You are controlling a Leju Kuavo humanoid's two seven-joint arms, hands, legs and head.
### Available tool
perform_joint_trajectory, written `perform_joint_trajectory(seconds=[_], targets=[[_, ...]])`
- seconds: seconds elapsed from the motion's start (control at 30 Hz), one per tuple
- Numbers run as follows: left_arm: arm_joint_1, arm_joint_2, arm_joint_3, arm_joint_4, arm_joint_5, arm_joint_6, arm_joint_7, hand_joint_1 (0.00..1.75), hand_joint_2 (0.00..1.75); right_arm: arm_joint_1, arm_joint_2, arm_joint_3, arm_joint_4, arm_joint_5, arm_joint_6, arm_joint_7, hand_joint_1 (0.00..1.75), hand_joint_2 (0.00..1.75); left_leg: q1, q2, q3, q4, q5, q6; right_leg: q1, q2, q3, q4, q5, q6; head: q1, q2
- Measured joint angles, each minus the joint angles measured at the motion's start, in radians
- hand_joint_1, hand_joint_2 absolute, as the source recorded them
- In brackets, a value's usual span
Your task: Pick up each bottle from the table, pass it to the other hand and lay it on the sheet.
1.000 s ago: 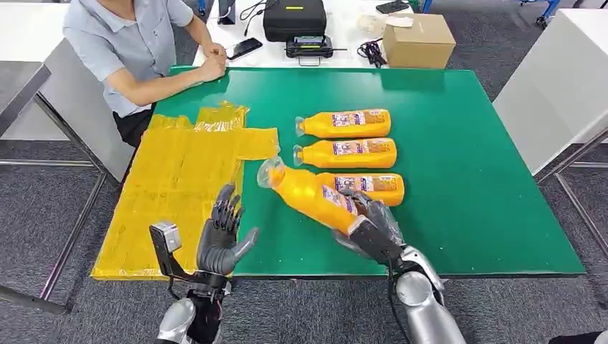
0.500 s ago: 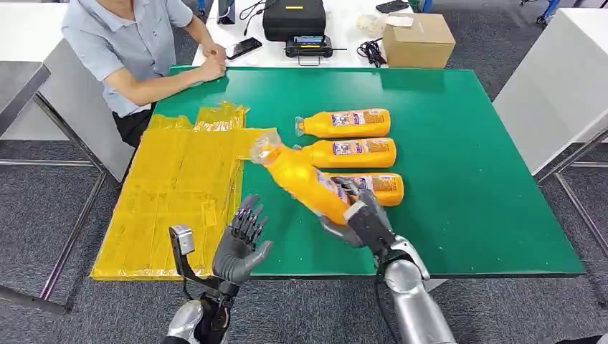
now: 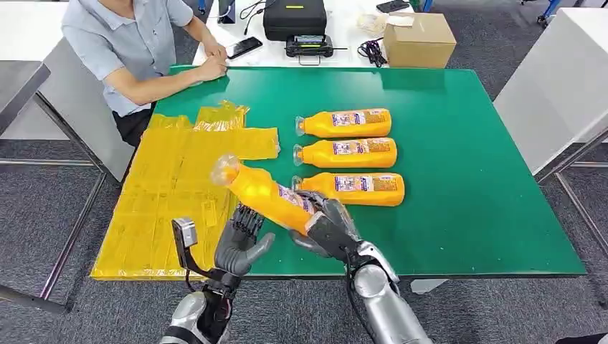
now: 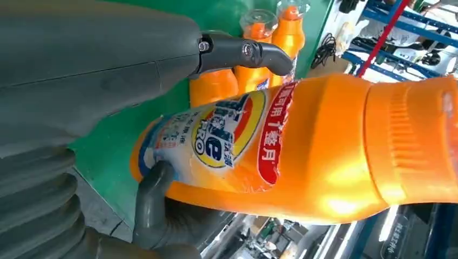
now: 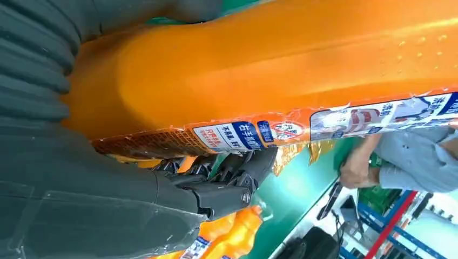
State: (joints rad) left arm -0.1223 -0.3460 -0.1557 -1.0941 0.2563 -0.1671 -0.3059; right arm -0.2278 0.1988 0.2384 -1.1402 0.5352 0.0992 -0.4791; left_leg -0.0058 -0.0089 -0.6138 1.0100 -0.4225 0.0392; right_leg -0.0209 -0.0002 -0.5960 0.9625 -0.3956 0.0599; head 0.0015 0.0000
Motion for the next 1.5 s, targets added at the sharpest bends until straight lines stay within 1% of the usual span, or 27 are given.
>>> perform_joint_trajectory(seconds=[0.1, 0.13, 0.17, 0.2, 0.4, 0.43, 0.5, 0.6, 0.67, 0.73, 0.77, 0.83, 1.03, 1.47, 1.5], targets=[[-0.015, 0.000, 0.002, 0.030, -0.001, 0.004, 0.001, 0.00, 1.75, 0.000, 0.002, 0.015, 0.005, -0.013, 0.029, -0.007, 1.55, 1.75, 0.000, 0.000, 0.000, 0.000, 0.000, 0.000, 0.000, 0.000, 0.000, 0.000, 0.000, 0.000, 0.000, 0.000], [-0.021, 0.000, 0.005, 0.046, 0.003, 0.000, -0.007, 0.00, 1.75, 0.000, 0.003, 0.025, 0.005, -0.016, 0.033, -0.009, 1.50, 1.75, 0.000, 0.000, 0.000, 0.000, 0.000, 0.000, 0.000, 0.000, 0.000, 0.000, 0.000, 0.000, 0.000, 0.000], [-0.026, 0.000, 0.010, 0.060, 0.003, -0.005, -0.014, 0.00, 1.75, 0.000, 0.004, 0.034, 0.005, -0.017, 0.037, -0.011, 1.50, 1.75, 0.000, 0.000, 0.000, 0.000, 0.000, 0.000, 0.000, 0.000, 0.000, 0.000, 0.000, 0.000, 0.000, 0.000], [-0.030, 0.000, 0.012, 0.072, 0.002, -0.010, -0.020, 0.00, 1.75, 0.000, 0.005, 0.044, 0.006, -0.018, 0.038, -0.012, 1.54, 1.75, 0.000, 0.000, 0.000, 0.000, 0.000, 0.000, 0.000, 0.000, 0.000, 0.000, 0.000, 0.000, 0.000, 0.000], [-0.043, 0.000, 0.031, 0.090, 0.009, -0.033, -0.042, 0.00, 1.75, 0.001, 0.006, 0.089, 0.024, -0.031, 0.031, -0.012, 1.55, 1.75, 0.000, 0.000, 0.000, 0.000, 0.000, 0.000, 0.000, 0.000, 0.000, 0.000, 0.000, 0.000, 0.000, 0.000], [-0.044, 0.000, 0.033, 0.090, 0.010, -0.034, -0.041, 0.00, 1.75, 0.001, 0.006, 0.092, 0.027, -0.033, 0.029, -0.012, 1.54, 1.75, 0.000, 0.000, 0.000, 0.000, 0.000, 0.000, 0.000, 0.000, 0.000, 0.000, 0.000, 0.000, 0.000, 0.000], [-0.044, 0.000, 0.037, 0.090, 0.016, -0.037, -0.041, 0.00, 1.75, 0.001, 0.006, 0.095, 0.034, -0.034, 0.027, -0.013, 1.59, 1.75, 0.000, 0.000, 0.000, 0.000, 0.000, 0.000, 0.000, 0.000, -0.001, 0.000, 0.000, 0.000, 0.000, 0.000], [-0.044, 0.000, 0.042, 0.090, 0.035, -0.046, -0.049, 0.00, 1.75, 0.001, 0.006, 0.097, 0.044, -0.038, 0.027, -0.013, 1.50, 1.75, 0.000, 0.000, 0.000, 0.000, 0.000, 0.000, 0.000, 0.000, 0.000, 0.000, 0.000, 0.000, 0.000, 0.000], [-0.044, 0.000, 0.050, 0.089, 0.052, -0.048, -0.057, 0.00, 1.75, 0.002, 0.006, 0.098, 0.050, -0.041, 0.027, -0.016, 1.48, 1.75, 0.000, 0.000, 0.000, 0.000, 0.000, 0.000, 0.000, 0.000, -0.001, 0.000, 0.000, 0.000, 0.000, 0.000], [-0.042, 0.000, 0.056, 0.081, 0.065, -0.047, -0.066, 0.00, 1.75, 0.004, 0.006, 0.099, 0.058, -0.046, 0.029, -0.019, 1.50, 1.75, 0.000, 0.000, 0.000, 0.000, 0.000, 0.000, 0.000, 0.000, 0.000, 0.000, 0.000, 0.000, 0.000, 0.000], [-0.040, 0.000, 0.058, 0.070, 0.070, -0.045, -0.070, 0.00, 1.75, 0.006, 0.006, 0.100, 0.061, -0.051, 0.029, -0.020, 1.45, 1.75, 0.000, 0.000, 0.000, 0.000, 0.000, 0.000, 0.000, 0.000, -0.001, 0.000, 0.000, 0.000, 0.000, 0.000], [-0.037, 0.000, 0.060, 0.047, 0.073, -0.043, -0.075, 0.00, 1.75, 0.010, 0.007, 0.100, 0.068, -0.056, 0.029, -0.021, 1.43, 1.75, 0.000, 0.000, 0.000, 0.000, 0.000, 0.000, 0.000, 0.000, 0.000, 0.000, 0.000, 0.000, 0.000, 0.000], [-0.029, 0.000, 0.069, 0.005, 0.069, -0.047, -0.077, 0.00, 1.75, 0.021, 0.007, 0.097, 0.085, -0.062, 0.027, -0.024, 1.45, 1.75, 0.000, 0.000, 0.000, 0.000, 0.000, 0.000, 0.000, 0.000, -0.001, 0.000, 0.000, 0.000, 0.000, 0.000], [-0.028, 0.000, 0.075, 0.004, 0.053, -0.053, -0.075, 0.00, 1.75, 0.021, 0.010, 0.095, 0.102, -0.062, 0.028, -0.029, 1.45, 1.75, 0.000, 0.000, 0.000, 0.000, 0.000, 0.000, 0.000, 0.000, -0.001, 0.000, 0.000, 0.000, 0.000, 0.000], [-0.028, 0.000, 0.075, 0.004, 0.053, -0.053, -0.075, 1.40, 1.75, 0.021, 0.011, 0.095, 0.103, -0.062, 0.028, -0.029, 1.48, 1.75, 0.000, 0.000, 0.000, 0.000, 0.000, 0.000, 0.000, 0.000, -0.001, 0.000, 0.000, 0.000, 0.000, 0.000]])
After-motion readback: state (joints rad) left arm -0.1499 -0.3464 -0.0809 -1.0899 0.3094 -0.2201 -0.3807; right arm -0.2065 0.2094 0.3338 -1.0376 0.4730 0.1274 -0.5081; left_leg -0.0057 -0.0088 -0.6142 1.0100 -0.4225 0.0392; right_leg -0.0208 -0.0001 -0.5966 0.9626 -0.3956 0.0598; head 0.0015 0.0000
